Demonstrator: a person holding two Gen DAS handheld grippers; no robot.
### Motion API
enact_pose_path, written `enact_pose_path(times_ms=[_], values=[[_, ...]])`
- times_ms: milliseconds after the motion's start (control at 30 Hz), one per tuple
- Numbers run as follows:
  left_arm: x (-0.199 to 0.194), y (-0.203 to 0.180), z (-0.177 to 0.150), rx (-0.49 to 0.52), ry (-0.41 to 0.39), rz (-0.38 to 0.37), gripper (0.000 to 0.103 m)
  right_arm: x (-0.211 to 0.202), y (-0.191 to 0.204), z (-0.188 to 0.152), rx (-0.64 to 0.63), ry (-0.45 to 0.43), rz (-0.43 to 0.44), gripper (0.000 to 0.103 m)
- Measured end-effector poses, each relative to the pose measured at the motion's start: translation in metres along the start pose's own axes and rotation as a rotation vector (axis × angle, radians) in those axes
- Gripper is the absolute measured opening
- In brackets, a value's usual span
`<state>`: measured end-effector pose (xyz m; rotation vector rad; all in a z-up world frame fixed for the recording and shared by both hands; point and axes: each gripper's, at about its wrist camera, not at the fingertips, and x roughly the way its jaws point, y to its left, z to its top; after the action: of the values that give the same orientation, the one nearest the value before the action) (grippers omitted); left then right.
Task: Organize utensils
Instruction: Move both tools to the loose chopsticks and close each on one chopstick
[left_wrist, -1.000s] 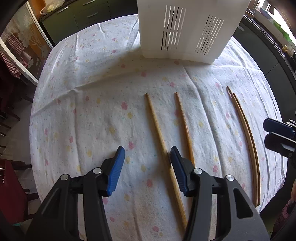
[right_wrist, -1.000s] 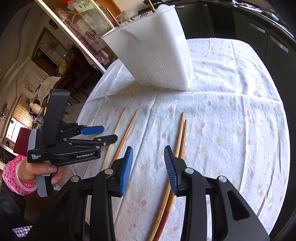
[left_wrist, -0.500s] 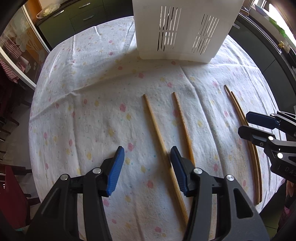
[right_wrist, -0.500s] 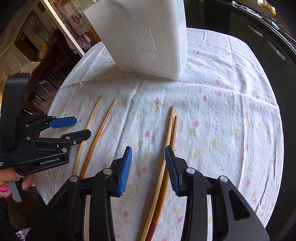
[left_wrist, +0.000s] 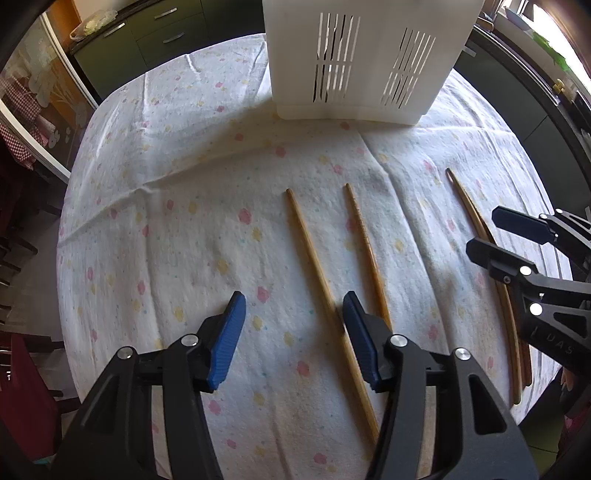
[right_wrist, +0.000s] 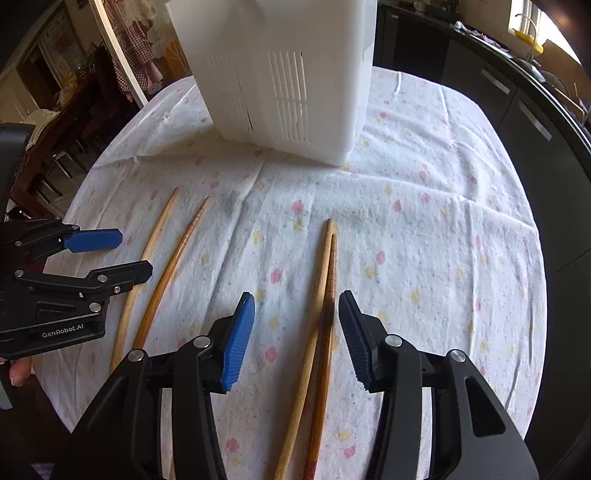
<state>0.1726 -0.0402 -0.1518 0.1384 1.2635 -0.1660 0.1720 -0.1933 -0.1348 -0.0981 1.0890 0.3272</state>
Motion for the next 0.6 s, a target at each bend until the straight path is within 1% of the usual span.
enact_pose_path(times_ms=[67, 133, 167, 267, 333, 467, 600], values=[[0.0, 0.0, 0.0, 0.002, 0.0, -0.001, 0.054, -0.01, 0.0, -0.001, 0.006, -0.007, 0.044, 0.048], [0.0, 0.0, 0.001, 0.003, -0.001, 0.0, 0.054, -0.011, 0.0, -0.002, 0.016, 0.025, 0.105, 0.048], [0.0, 0.001, 0.001, 0.003, -0.001, 0.0, 0.054, -0.01, 0.001, -0.003, 0.02, 0.038, 0.119, 0.048], [0.0, 0.001, 0.001, 0.002, -0.001, 0.0, 0.054, -0.006, 0.001, -0.007, 0.02, 0.064, 0.113, 0.048], [0.0, 0.001, 0.001, 0.004, -0.001, 0.0, 0.054, -0.002, -0.001, -0.008, 0.031, 0.081, 0.127, 0.048], [0.001, 0.001, 0.001, 0.004, 0.0, 0.0, 0.055, 0.002, -0.006, -0.012, 0.04, 0.1, 0.116, 0.048], [0.001, 0.001, 0.001, 0.005, -0.004, 0.0, 0.056, 0.005, -0.008, -0.009, 0.044, 0.096, 0.093, 0.048]])
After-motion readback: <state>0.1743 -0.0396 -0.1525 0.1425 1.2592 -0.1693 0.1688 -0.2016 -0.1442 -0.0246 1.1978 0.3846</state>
